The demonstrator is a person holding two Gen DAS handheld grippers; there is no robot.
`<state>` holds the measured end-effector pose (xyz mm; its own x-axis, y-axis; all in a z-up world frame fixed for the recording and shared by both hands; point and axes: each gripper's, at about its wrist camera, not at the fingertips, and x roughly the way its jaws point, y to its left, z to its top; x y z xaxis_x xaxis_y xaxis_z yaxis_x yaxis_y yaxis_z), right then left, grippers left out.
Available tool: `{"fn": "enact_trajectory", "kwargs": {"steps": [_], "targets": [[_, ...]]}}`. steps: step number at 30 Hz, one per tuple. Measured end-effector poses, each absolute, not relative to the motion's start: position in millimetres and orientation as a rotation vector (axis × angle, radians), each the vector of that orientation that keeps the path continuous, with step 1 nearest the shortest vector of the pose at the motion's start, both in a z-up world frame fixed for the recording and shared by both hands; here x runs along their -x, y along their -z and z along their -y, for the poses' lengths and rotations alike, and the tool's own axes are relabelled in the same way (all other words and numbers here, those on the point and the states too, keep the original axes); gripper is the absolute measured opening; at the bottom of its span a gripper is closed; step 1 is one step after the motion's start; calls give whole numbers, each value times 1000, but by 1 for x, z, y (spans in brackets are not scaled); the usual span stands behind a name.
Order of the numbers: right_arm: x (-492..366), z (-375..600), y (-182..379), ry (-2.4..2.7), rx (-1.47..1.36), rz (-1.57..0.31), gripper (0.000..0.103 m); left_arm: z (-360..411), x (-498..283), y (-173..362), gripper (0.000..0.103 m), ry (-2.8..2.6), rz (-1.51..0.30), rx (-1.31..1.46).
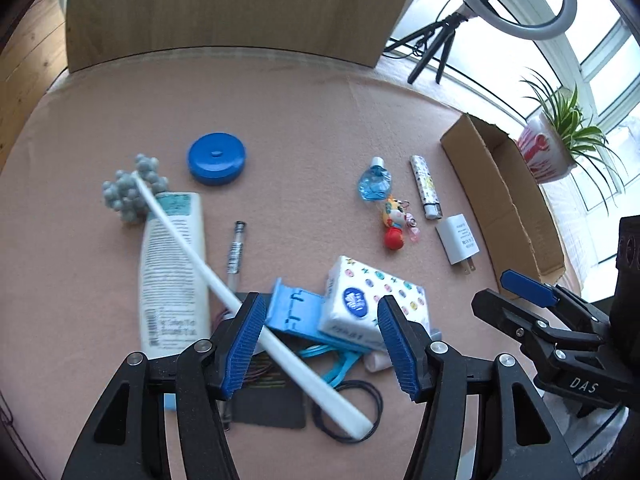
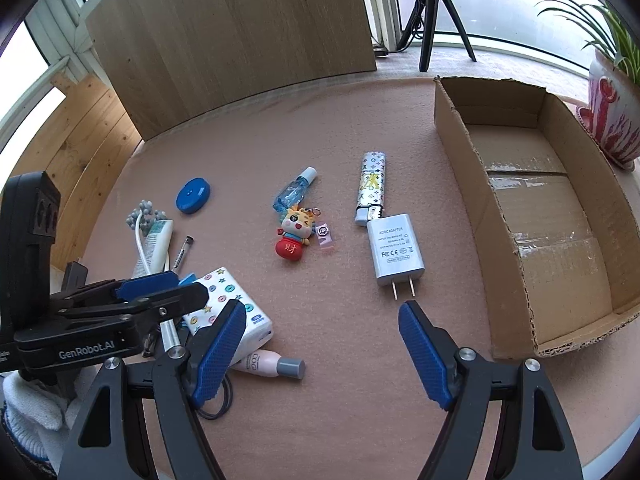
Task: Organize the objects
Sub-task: 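Lift the tissue pack with the left tool and carry it toward the box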
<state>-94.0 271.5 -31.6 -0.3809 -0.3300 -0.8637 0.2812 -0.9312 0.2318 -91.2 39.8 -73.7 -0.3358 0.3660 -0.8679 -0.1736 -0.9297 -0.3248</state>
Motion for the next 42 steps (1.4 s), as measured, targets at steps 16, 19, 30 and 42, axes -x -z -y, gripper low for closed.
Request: {"fn": "enact_trajectory", "kwargs": {"steps": [16,19,30,42], "targets": [[77,-198,33,2102,-1413,-215,73,-9,38,77,59,-2322,262,1591],[76,-195,42,2045,-1459,-211,51,-15,38,73,59,-2325,231,1576],[124,-220,74,2116,-1585,-133,47,-46,67,65,59,-2306,185,1534],[117,-258,71,2165,-1626,102,48,-83,138,89,59,-2203,170,1630]]}}
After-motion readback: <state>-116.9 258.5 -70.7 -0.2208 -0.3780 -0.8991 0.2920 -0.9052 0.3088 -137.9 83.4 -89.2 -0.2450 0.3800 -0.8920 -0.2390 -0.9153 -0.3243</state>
